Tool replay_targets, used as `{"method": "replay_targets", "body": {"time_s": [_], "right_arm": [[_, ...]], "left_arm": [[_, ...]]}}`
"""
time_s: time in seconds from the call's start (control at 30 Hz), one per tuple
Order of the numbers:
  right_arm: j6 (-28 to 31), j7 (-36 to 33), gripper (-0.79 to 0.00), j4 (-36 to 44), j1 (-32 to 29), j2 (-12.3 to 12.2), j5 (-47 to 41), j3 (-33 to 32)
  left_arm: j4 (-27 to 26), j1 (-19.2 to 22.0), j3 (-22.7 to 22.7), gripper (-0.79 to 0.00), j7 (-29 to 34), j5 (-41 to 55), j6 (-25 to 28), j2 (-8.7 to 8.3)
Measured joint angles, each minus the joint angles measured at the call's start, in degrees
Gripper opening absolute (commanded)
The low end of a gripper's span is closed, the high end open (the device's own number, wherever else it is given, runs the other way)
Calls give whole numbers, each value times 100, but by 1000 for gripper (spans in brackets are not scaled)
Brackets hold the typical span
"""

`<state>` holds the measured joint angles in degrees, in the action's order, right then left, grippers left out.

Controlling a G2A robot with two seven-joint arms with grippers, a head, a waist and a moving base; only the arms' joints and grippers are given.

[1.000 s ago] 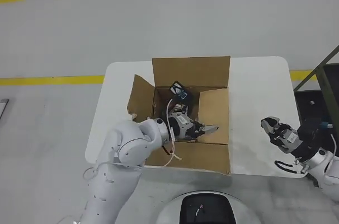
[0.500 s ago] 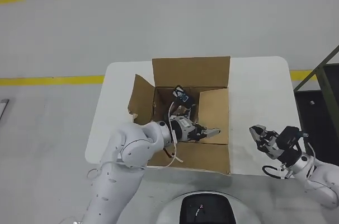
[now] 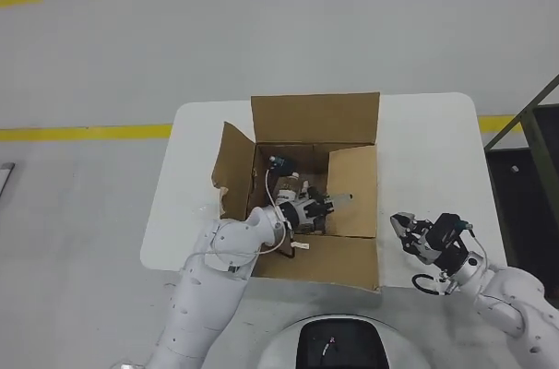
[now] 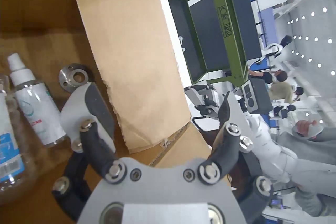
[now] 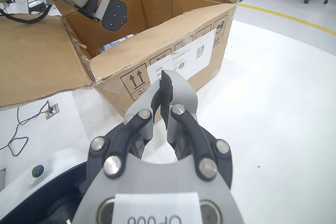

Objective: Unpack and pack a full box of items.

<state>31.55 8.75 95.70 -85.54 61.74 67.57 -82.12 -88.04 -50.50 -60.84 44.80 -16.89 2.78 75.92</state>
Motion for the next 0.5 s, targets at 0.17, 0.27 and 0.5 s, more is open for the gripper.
{"method": "replay_targets", "body": {"time_s": [0.17,0.27,0.5], "right_arm": [[13,14,-785,-65,52,15,11,86],[23,4,-785,-86,79,22,24,131],[22,-22,-785,-105,142,39,5,213]], "left_arm": [[409,121,153,0,-197,108,-100,52],[588,163,243,0,-242,48,-143,73],[680,155,267,0,-340,496,-133,118]]}}
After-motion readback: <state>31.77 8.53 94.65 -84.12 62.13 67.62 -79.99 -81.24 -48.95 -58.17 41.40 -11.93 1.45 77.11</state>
